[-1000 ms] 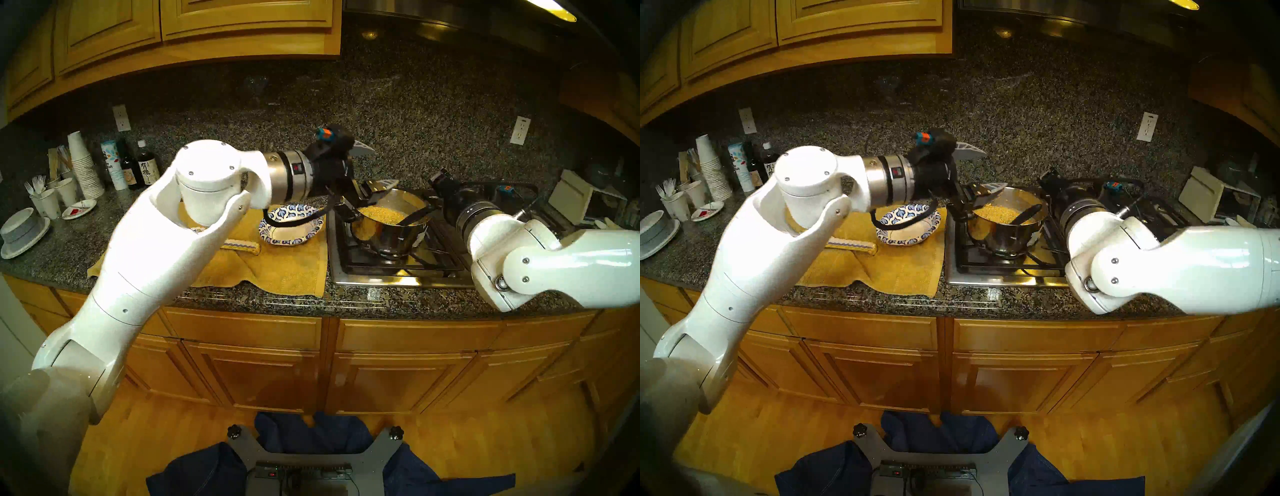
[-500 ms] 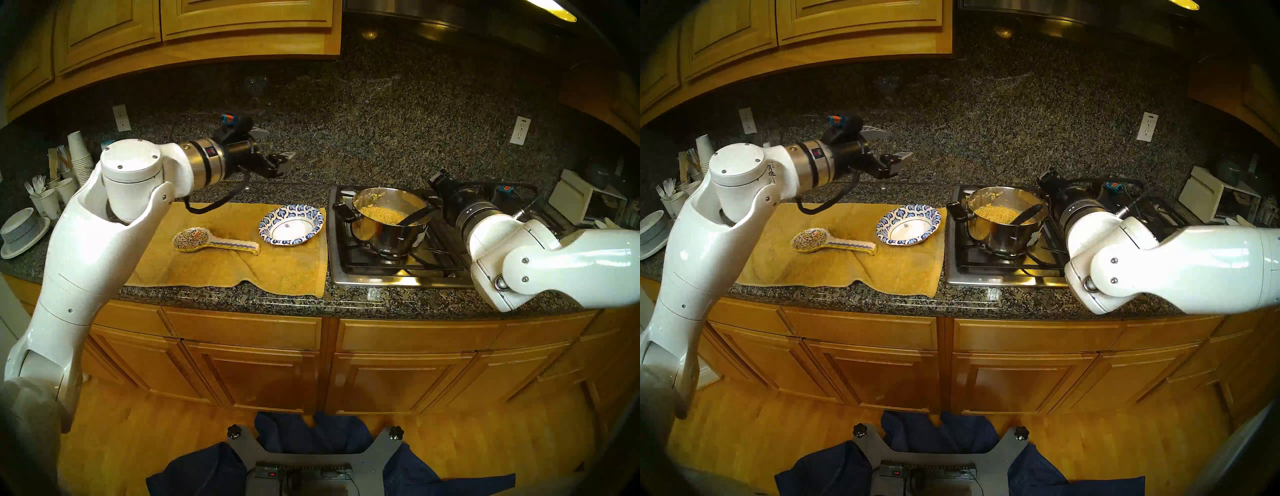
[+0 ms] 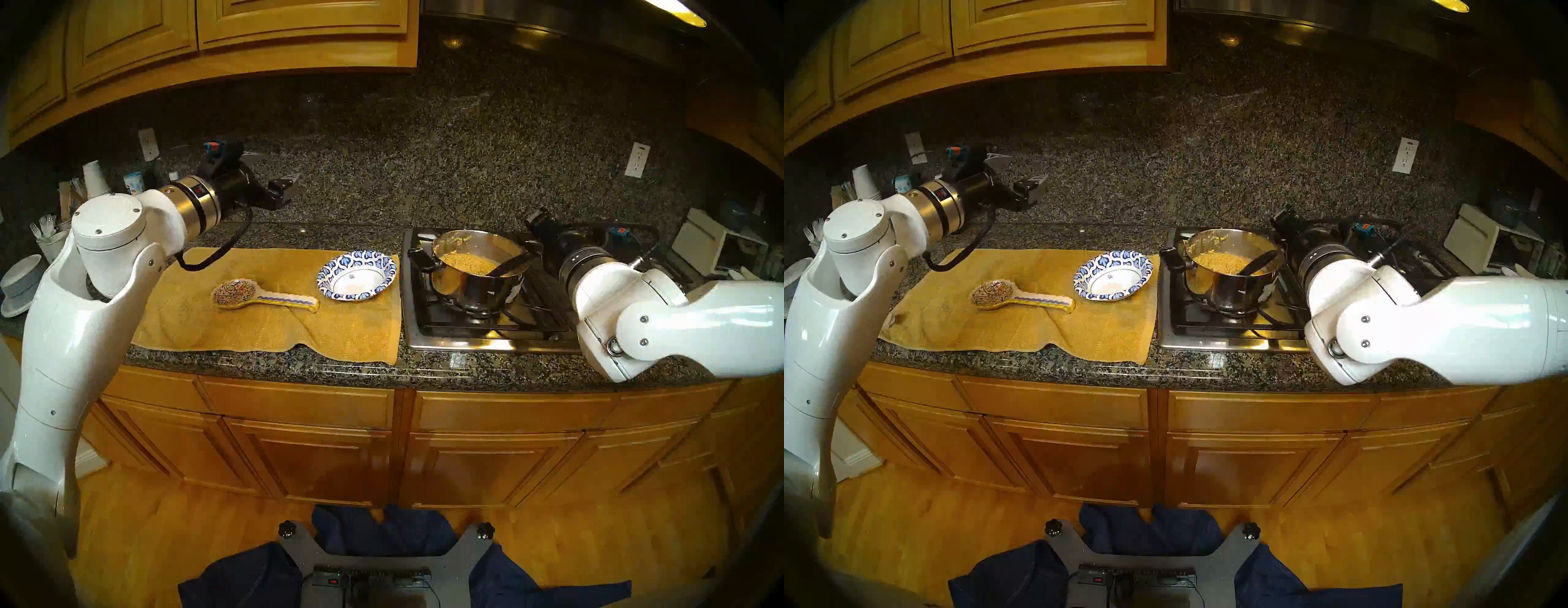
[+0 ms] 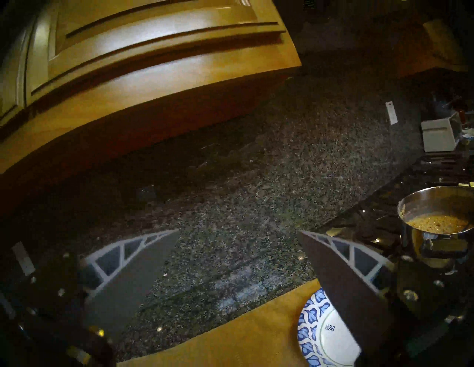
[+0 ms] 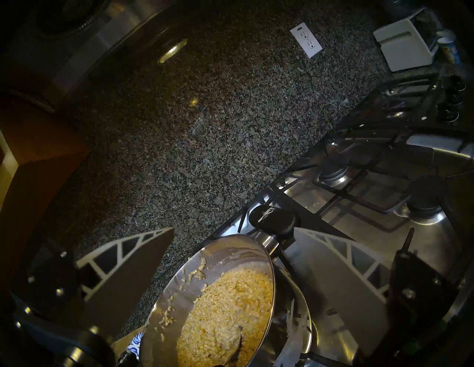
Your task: Scoop oatmeal into bowl
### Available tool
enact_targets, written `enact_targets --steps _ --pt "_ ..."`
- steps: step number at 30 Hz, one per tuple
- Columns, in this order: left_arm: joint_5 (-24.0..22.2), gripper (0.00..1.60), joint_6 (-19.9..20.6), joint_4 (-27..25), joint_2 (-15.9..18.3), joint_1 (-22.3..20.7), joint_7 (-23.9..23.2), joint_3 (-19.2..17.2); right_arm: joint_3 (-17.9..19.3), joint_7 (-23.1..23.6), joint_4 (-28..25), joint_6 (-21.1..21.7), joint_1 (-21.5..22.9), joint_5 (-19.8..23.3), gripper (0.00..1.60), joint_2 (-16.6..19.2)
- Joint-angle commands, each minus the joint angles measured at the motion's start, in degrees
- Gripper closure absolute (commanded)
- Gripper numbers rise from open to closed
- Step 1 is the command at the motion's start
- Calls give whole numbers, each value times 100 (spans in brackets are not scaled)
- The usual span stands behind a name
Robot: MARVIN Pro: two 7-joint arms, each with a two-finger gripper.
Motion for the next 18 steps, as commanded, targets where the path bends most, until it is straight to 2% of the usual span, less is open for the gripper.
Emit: enact_targets --steps 1,16,18 --pt "-32 0 -225 -295 -106 308 159 -323 106 36 -10 -19 196 -123 0 17" --pt "-31 0 -269 -332 -133 378 200 -358 94 43 -12 -19 207 -114 0 16" --pt "-31 0 -269 -334 -133 380 202 -358 27 51 -37 124 311 -182 0 126"
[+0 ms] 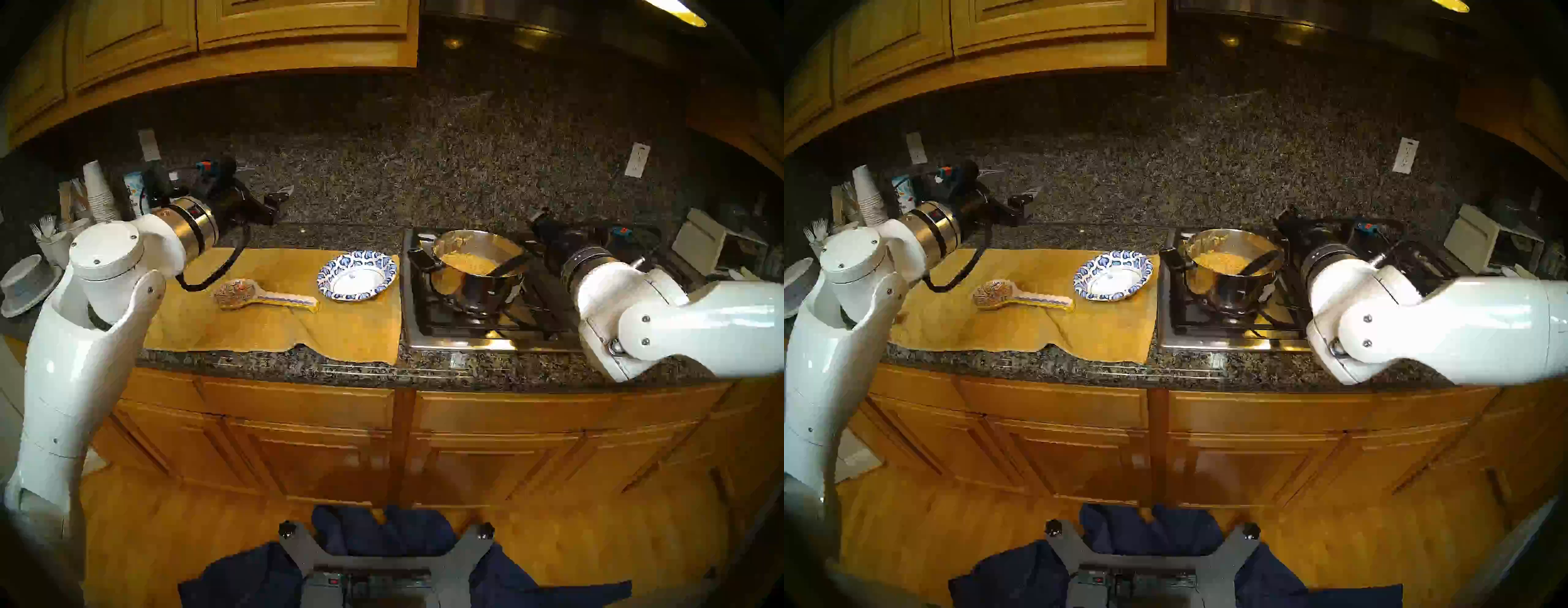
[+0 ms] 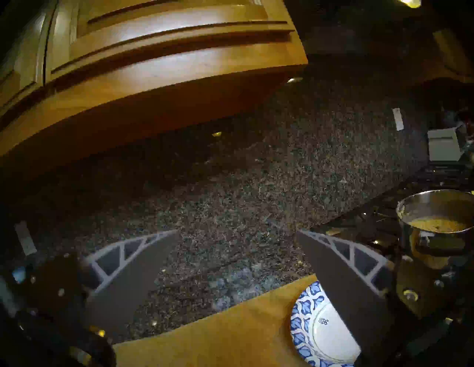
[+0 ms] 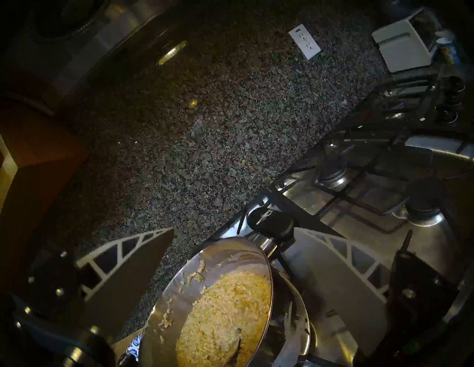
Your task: Scoop oatmeal into bowl
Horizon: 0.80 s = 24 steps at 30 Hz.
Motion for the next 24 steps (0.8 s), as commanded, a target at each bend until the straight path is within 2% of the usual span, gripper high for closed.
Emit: enact_targets --steps 1,5,9,17,18,19,24 --pt "14 0 -121 -140 30 -125 9 -147 1 29 -56 217 364 -221 0 186" --pt "11 0 -117 -140 31 -124 13 -145 -73 -60 -153 362 577 -264 0 428" --pt "6 0 -110 -141 35 -123 23 -141 -165 -205 -416 748 892 -509 0 689" --pt "-7 0 -110 -143 50 -120 36 -135 -206 -538 -817 1174 1219 -896 0 1029" --pt "-9 0 -111 -143 51 -120 37 -135 -132 -571 -864 1213 1159 -955 0 1064" --pt "-11 0 -112 -144 54 -119 39 -134 -211 -592 -896 1279 1265 -996 0 1078" --pt "-21 0 -119 -145 64 -117 46 -132 -281 -704 -896 1492 1227 -1419 0 877"
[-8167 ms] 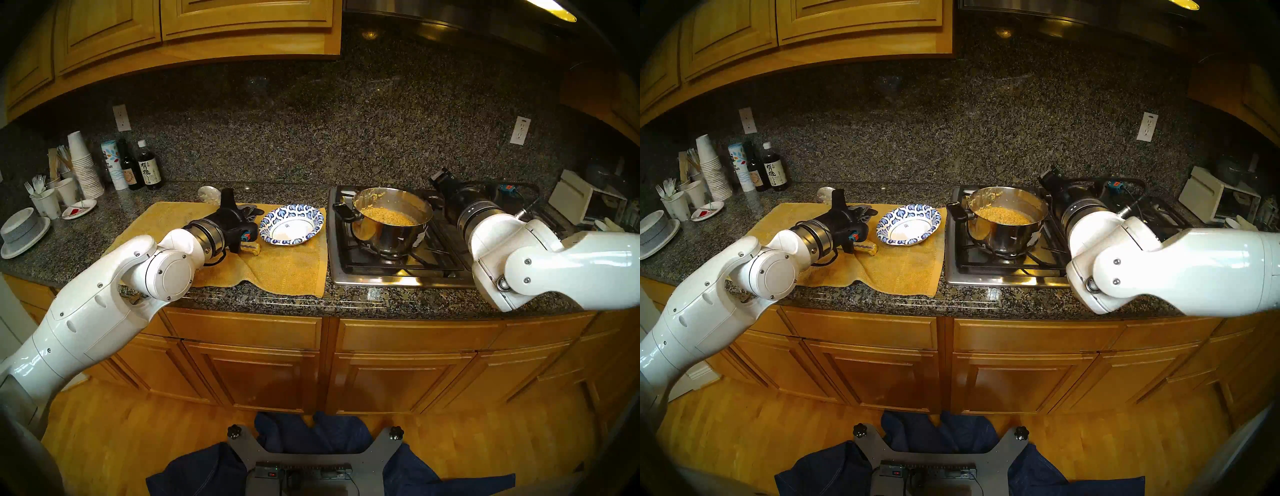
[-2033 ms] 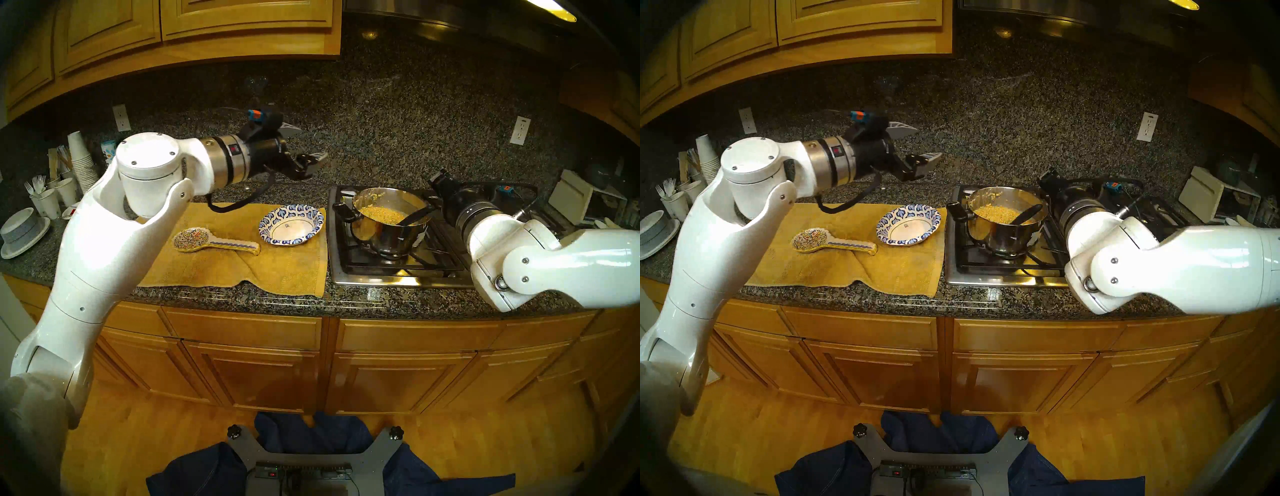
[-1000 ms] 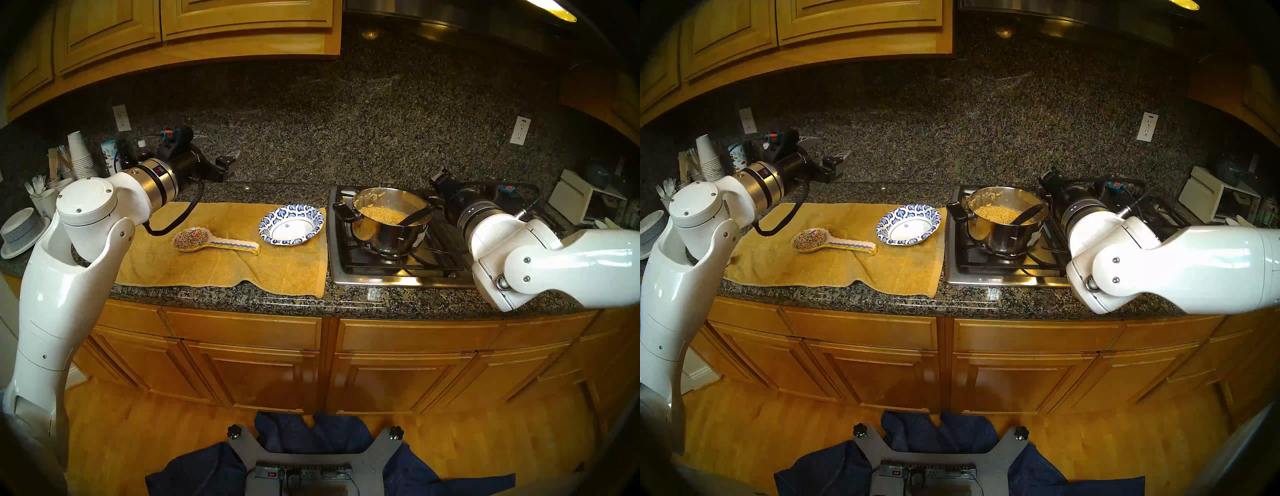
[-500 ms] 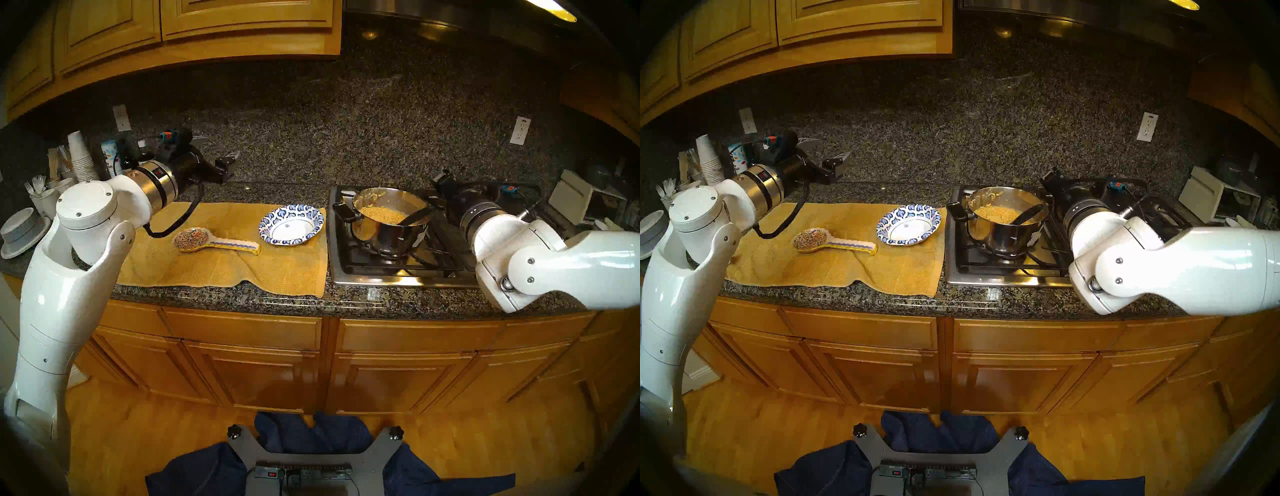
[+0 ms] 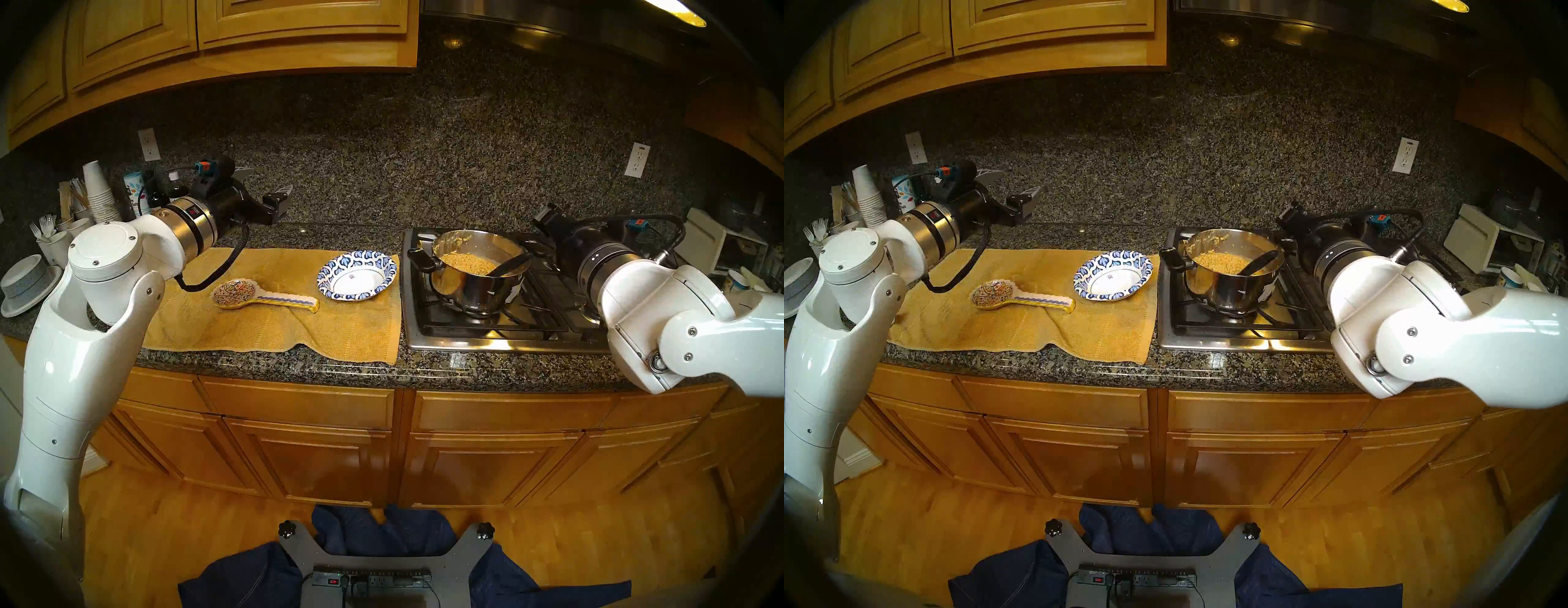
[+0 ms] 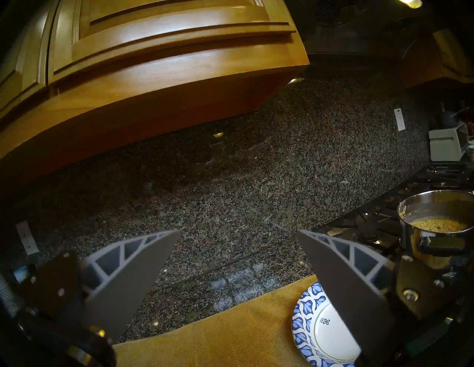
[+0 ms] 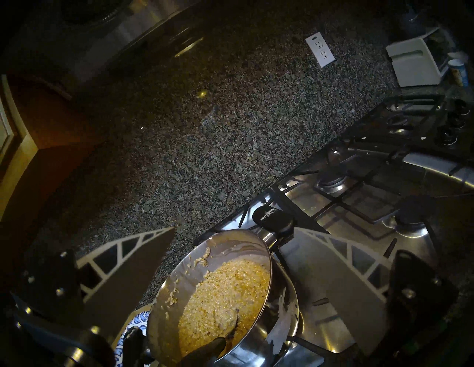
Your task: Scoop oatmeal into bowl
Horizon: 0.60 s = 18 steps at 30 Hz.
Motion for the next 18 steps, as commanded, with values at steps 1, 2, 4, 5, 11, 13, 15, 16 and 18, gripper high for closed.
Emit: enact_targets --steps 1,2,4,5,11,13,15,16,18 --pt "2 0 -107 -125 20 -150 0 -118 27 -76 -60 227 311 -667 0 -82" --pt "0 0 -108 -125 22 -150 1 -118 21 -99 -60 235 290 -718 0 -147" --pt "-4 0 -107 -125 26 -149 5 -116 20 -136 -60 230 217 -830 0 -360" --pt "-6 0 -107 -125 28 -149 7 -115 48 -127 -60 242 171 -848 0 -398" --pt "-17 0 -101 -126 40 -148 17 -108 191 -144 -60 220 -105 -928 0 -835" --pt "-21 0 -101 -126 43 -147 21 -107 244 -182 -60 185 -190 -937 0 -968" --pt "-25 0 -102 -126 47 -147 24 -106 309 -287 -60 154 -241 -921 0 -1156" --pt "-27 0 -102 -126 49 -146 25 -105 348 -304 -60 165 -270 -929 0 -1172" --pt "-31 0 -105 -127 53 -146 28 -104 405 -474 -60 151 -302 -942 0 -1339"
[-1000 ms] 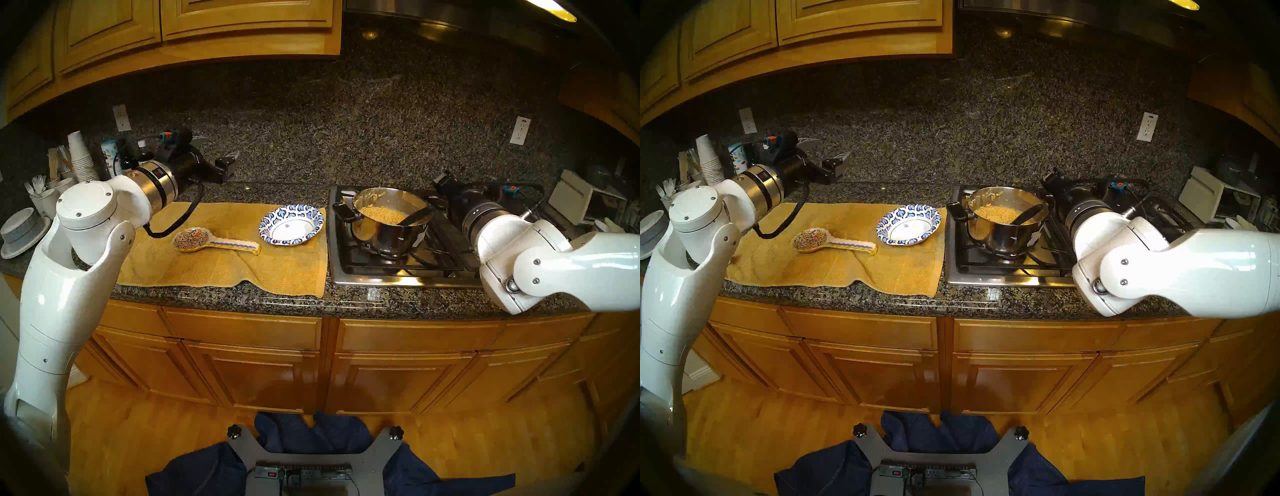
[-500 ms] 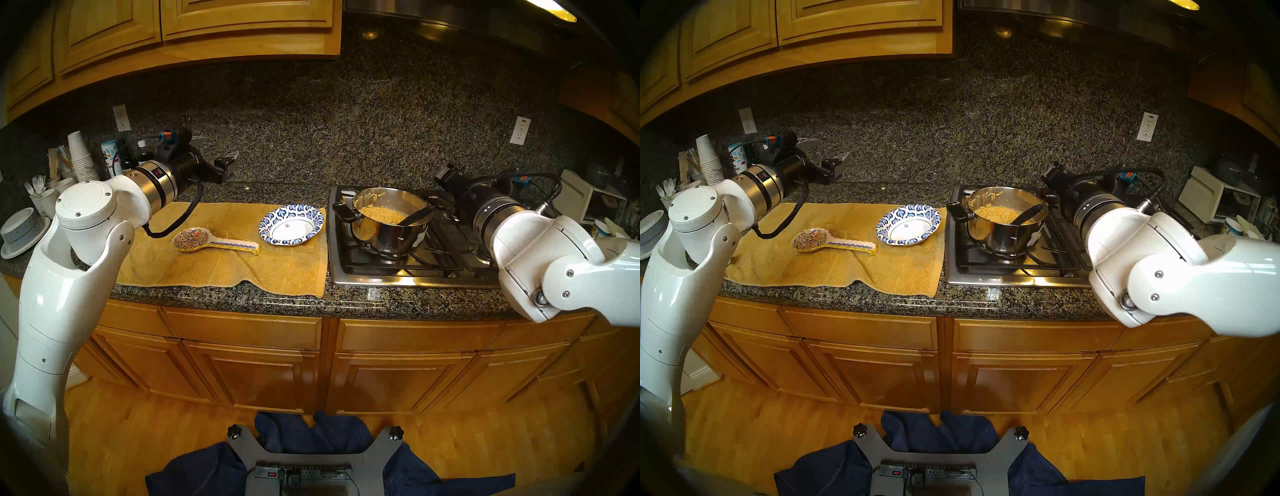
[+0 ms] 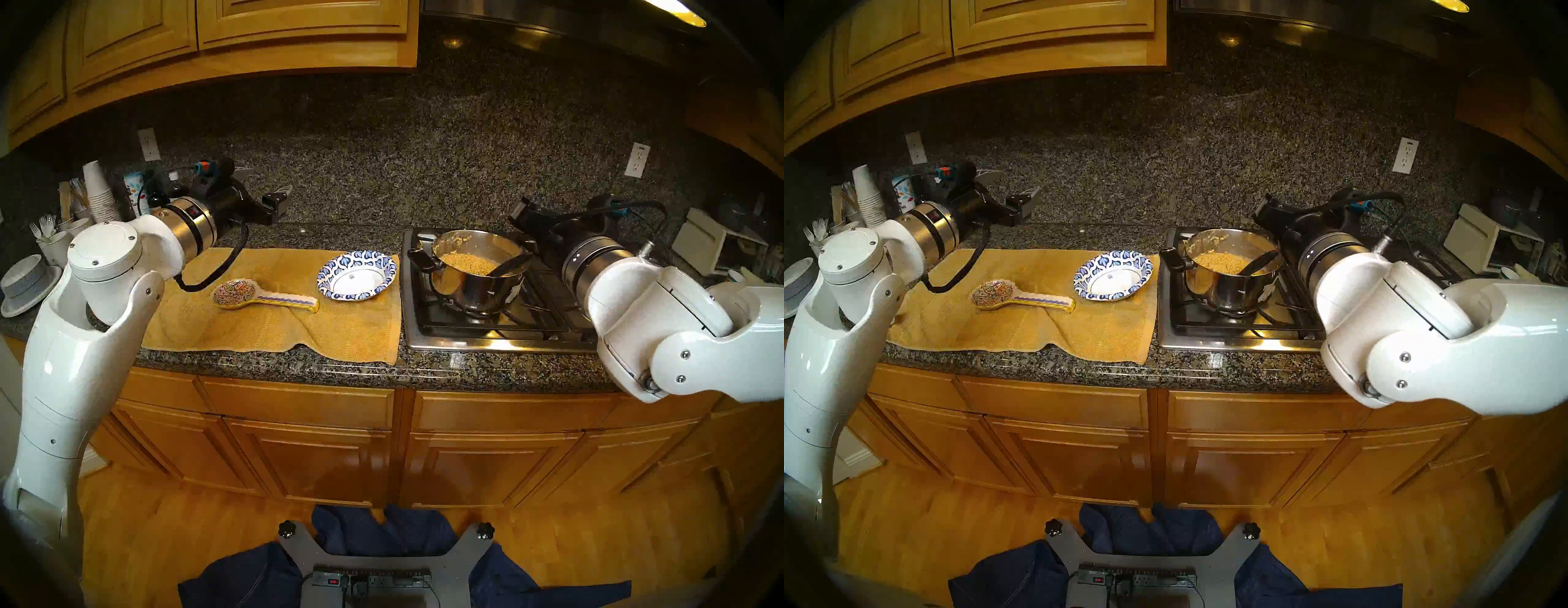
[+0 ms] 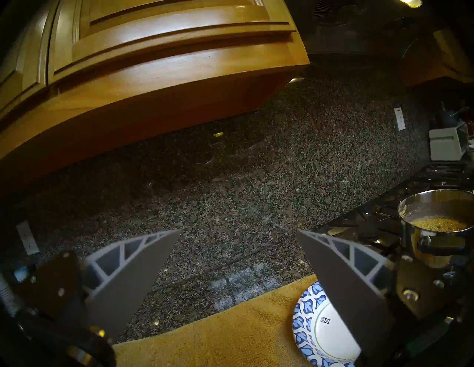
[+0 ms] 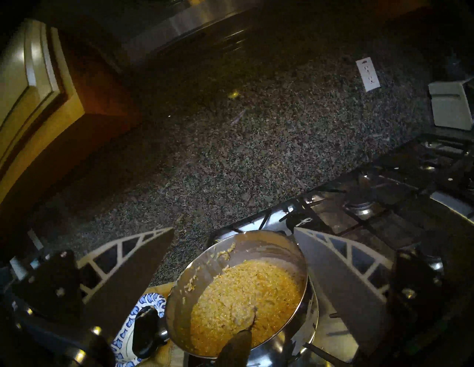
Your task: Scoop oatmeal into bowl
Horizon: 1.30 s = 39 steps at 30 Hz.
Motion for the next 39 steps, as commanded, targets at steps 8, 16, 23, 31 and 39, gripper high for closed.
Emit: enact_targets --steps 8,16,23,31,39 --pt "-15 0 -106 -123 27 -153 16 -104 544 -944 9 -131 -197 -297 0 -1102" --pt "-29 0 -113 -124 40 -151 27 -100 310 -1119 9 -240 -27 -290 0 -1171" --pt "-43 0 -110 -124 54 -148 38 -94 -11 -1097 9 -221 97 -276 0 -1033" --pt "-60 0 -107 -126 69 -145 52 -89 -366 -1063 9 -244 424 -384 0 -823" --pt "-73 0 -110 -127 81 -144 63 -85 -525 -1133 9 -312 702 -540 0 -788"
